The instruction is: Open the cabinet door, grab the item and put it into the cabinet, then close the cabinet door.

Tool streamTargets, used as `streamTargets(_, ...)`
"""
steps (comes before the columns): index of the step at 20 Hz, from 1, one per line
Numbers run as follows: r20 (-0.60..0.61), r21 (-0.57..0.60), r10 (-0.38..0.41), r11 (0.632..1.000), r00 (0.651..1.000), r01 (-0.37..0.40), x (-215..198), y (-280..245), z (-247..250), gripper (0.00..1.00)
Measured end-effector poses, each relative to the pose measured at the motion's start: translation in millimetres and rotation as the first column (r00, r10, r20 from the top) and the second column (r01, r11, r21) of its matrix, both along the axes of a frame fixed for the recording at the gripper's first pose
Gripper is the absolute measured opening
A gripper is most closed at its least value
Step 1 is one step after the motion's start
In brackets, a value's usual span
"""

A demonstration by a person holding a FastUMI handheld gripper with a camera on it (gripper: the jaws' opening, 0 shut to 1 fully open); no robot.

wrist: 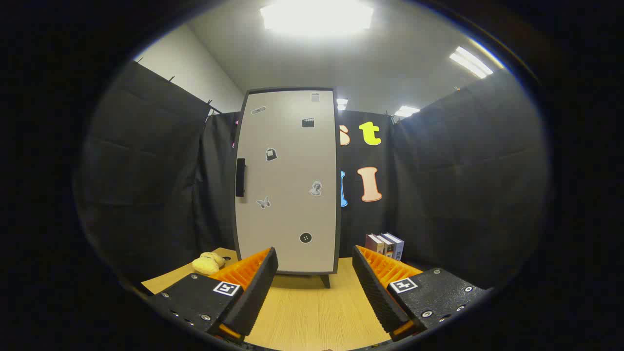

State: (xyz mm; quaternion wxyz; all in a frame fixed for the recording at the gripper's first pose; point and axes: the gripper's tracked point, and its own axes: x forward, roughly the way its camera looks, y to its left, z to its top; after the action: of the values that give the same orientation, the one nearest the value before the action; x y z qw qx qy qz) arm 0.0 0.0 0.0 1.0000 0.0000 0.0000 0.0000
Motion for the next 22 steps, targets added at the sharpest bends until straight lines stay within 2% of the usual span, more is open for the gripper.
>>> streamTargets(7, -0.024, -0.019, 0.014, 1.0, 1.0, -0.015, -0.1, 0.0, -6.0, 0.95)
streamTargets(22, -0.039, 0.026, 0.021, 0.999, 0.999, -0.02, 8.3, 5.9, -6.5, 0.95)
